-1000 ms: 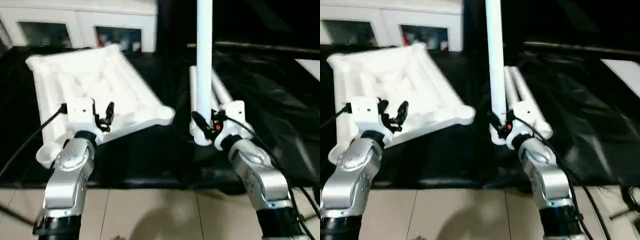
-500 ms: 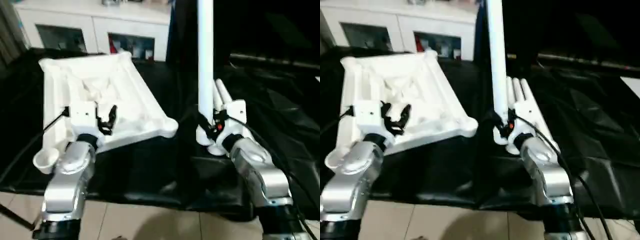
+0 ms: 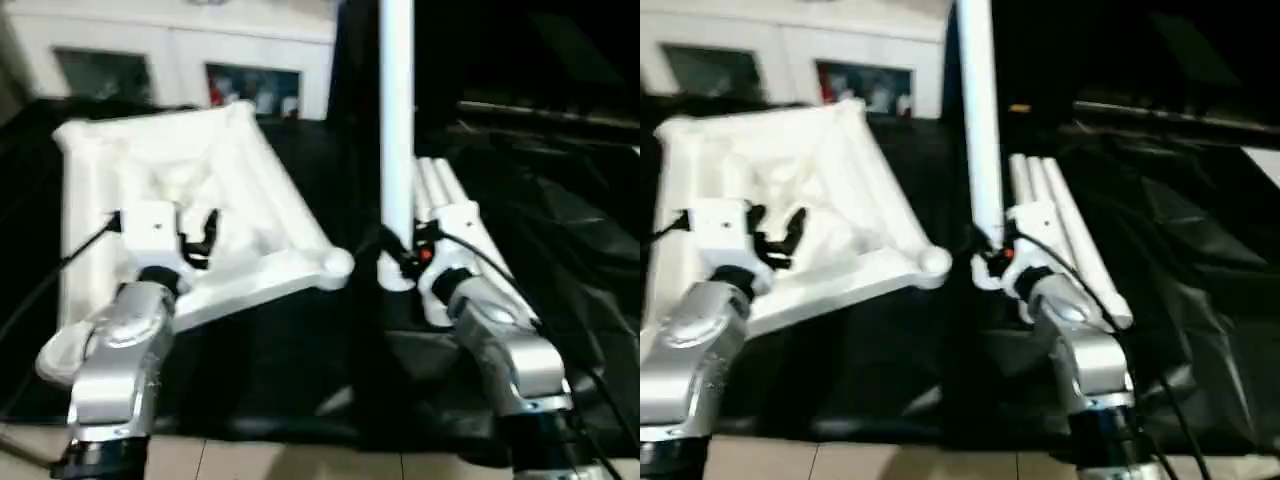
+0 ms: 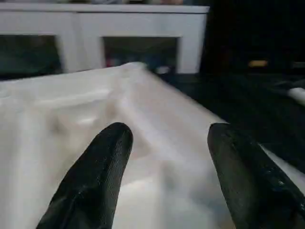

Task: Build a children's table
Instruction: Insert table leg to table base

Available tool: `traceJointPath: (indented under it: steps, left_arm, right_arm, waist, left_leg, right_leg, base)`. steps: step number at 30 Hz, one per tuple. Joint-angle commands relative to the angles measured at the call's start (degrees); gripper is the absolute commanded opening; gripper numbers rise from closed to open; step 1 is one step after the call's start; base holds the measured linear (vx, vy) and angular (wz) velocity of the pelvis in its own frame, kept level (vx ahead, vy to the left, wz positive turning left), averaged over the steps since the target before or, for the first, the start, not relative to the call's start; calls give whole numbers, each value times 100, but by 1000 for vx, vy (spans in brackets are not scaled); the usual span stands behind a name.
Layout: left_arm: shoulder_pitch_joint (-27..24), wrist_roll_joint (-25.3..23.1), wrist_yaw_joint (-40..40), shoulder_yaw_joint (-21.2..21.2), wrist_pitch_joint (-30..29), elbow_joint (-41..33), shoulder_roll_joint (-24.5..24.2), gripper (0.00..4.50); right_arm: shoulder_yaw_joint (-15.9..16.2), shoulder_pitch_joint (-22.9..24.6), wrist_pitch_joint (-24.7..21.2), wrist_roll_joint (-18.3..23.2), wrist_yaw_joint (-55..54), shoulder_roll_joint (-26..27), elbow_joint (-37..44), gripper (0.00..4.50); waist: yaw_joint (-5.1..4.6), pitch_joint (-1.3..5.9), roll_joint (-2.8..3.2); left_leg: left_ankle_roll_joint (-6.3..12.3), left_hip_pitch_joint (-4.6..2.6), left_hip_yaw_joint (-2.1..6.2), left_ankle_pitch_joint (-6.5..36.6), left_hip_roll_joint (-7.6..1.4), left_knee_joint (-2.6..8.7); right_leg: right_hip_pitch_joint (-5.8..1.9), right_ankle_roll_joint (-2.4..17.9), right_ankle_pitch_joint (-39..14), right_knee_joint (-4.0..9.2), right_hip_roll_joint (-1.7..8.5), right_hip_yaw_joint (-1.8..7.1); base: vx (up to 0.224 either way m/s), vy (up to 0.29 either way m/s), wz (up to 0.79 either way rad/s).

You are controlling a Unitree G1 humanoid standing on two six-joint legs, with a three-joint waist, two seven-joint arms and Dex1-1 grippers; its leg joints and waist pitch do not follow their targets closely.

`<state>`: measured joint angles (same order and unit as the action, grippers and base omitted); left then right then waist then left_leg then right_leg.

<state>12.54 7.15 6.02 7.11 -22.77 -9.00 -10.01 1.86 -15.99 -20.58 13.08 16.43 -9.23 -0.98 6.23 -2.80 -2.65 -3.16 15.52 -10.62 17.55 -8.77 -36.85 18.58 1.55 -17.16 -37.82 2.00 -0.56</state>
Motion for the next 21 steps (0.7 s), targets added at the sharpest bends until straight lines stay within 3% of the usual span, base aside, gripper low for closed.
traceJointPath:
  steps: [1,2,3,4,5,6,7,8,9,10,11,12,13,14,15,16,17,18,19,20,21]
  left_arm:
    - [-21,48,54,-35,-92,-7,-35,302]
    - [-21,48,54,-35,-92,-7,-35,302]
    - [-23,64,59,-35,-97,-7,-49,302]
    - [-23,64,59,-35,-97,-7,-49,302]
    - [-24,65,63,-34,-96,-5,-56,302]
    - [-25,65,72,-28,-95,-1,-65,302]
    - [-26,59,82,-22,-95,3,-71,302]
    - [-25,52,89,-11,-94,5,-77,302]
    - [-25,50,90,-7,-94,7,-80,302]
    - [-22,42,87,-6,-94,9,-81,302]
    - [-18,40,84,-4,-95,13,-86,302]
    - [-17,42,81,-5,-95,14,-91,302]
    - [-10,41,80,-3,-97,18,-104,302]
    - [3,37,68,3,-107,26,-133,302]
    - [8,34,60,7,-113,29,-145,302]
    - [18,27,60,15,-121,36,-152,302]
    - [36,14,68,28,-108,51,-169,302]
    - [57,20,125,17,-98,77,-197,302]
    - [65,25,144,12,-106,84,-206,302]
    - [116,98,304,-24,-109,121,-249,302]
    - [154,214,472,-46,-99,126,-261,319]
  right_arm:
    - [-43,-39,-12,-23,-67,5,125,189]
    - [-43,-39,-12,-23,-67,5,125,189]
    - [-52,-36,-19,-40,-70,24,139,189]
    - [-52,-36,-19,-40,-70,24,139,189]
    - [-56,-34,-13,-51,-67,33,144,189]
    - [-52,-34,13,-63,-52,33,152,189]
    - [-51,-37,32,-59,-41,33,161,189]
    - [-63,-49,54,-29,-13,33,179,189]
    - [-65,-60,70,-24,2,28,181,189]
    - [-69,-73,98,-16,17,18,184,189]
    - [-85,-94,113,5,28,16,183,189]
    - [-95,-104,116,12,33,18,183,189]
    - [-109,-141,146,15,57,5,161,189]
    - [-140,-211,176,18,89,-15,122,189]
    - [-158,-240,180,18,100,-19,106,189]
    - [-162,-261,185,20,105,-22,94,189]
    - [-159,-306,211,21,142,-40,68,189]
    - [-154,-345,234,28,187,-63,46,189]
    - [-155,-359,235,34,203,-70,39,189]
    - [-168,-435,246,97,323,-105,-8,189]
    - [-189,-482,249,168,417,-116,-36,189]
  waist:
    - [281,424,55]
    - [232,411,61]
    - [129,400,255]
    - [69,377,361]
    - [-200,345,535]
    - [-288,408,584]
    - [-317,459,487]
    - [-320,391,445]
    - [-315,394,394]
    - [-285,327,276]
    - [-134,278,80]
    - [-24,358,-65]
    - [148,347,-21]
    - [162,320,34]
    - [132,299,157]
    - [125,306,261]
    - [27,312,343]
    - [-4,331,371]
    - [-72,441,398]
    - [-131,481,373]
    - [-94,493,352]
  left_leg:
    - [237,996,510,-271,-156,-386]
    - [190,1055,550,-534,-174,-267]
    - [206,831,520,-1096,-204,226]
    - [327,644,481,-1185,-231,413]
    - [929,343,967,-730,-703,703]
    - [1273,-54,1187,-315,-920,721]
    - [1996,-257,1310,-42,-1001,646]
    - [2400,-136,1199,-46,-915,651]
    - [2522,-144,1131,-51,-843,638]
    - [2418,29,888,208,-604,633]
    - [1707,477,425,730,-137,401]
    - [1466,728,281,423,142,35]
    - [1011,888,389,-120,4,-201]
    - [706,952,423,-479,-53,-104]
    - [550,826,399,-576,-160,186]
    - [469,673,365,-509,-228,370]
    - [448,534,410,-62,-322,621]
    - [449,416,444,57,-377,661]
    - [666,141,581,-286,-534,643]
    - [1077,164,637,-1308,-554,496]
    - [1213,195,583,-1651,-516,418]
  right_leg:
    - [-971,2043,2660,598,1229,775]
    - [-921,1983,2806,549,1052,586]
    - [-639,1601,2054,542,562,59]
    - [-526,1339,1313,624,413,-111]
    - [-179,723,184,5,12,-403]
    - [163,524,-440,-227,88,-404]
    - [396,210,-578,-393,221,-326]
    - [498,-129,-330,-461,255,-273]
    - [544,-210,-170,-404,283,-246]
    - [436,-132,178,-85,357,-173]
    - [22,382,-95,612,706,153]
    - [-395,411,-342,734,872,388]
    - [-563,585,-1262,898,1186,573]
    - [-602,655,-1723,893,1061,405]
    - [-526,753,-1887,917,873,197]
    - [-458,777,-1838,918,764,60]
    - [-390,732,-1398,778,458,-131]
    - [-290,756,-1026,684,390,-162]
    - [-134,860,107,453,395,-211]
    - [-25,893,1204,313,439,-193]
    - [1,931,1565,312,497,-149]
  base:
    - [83,11,-11]
    - [83,11,-11]
    - [61,-15,-7]
    - [78,26,-10]
    - [78,26,-10]
    - [104,41,-6]
    - [84,-10,4]
    - [84,-10,4]
    - [0,0,0]
    - [10,-80,3]
    - [10,-80,3]
    - [24,-117,5]
    - [32,-99,-2]
    - [32,-99,-2]
    - [30,-60,-6]
    - [53,-3,-4]
    - [53,-3,-4]
    - [85,18,2]
    - [94,17,3]
    - [94,17,3]
    - [76,27,2]
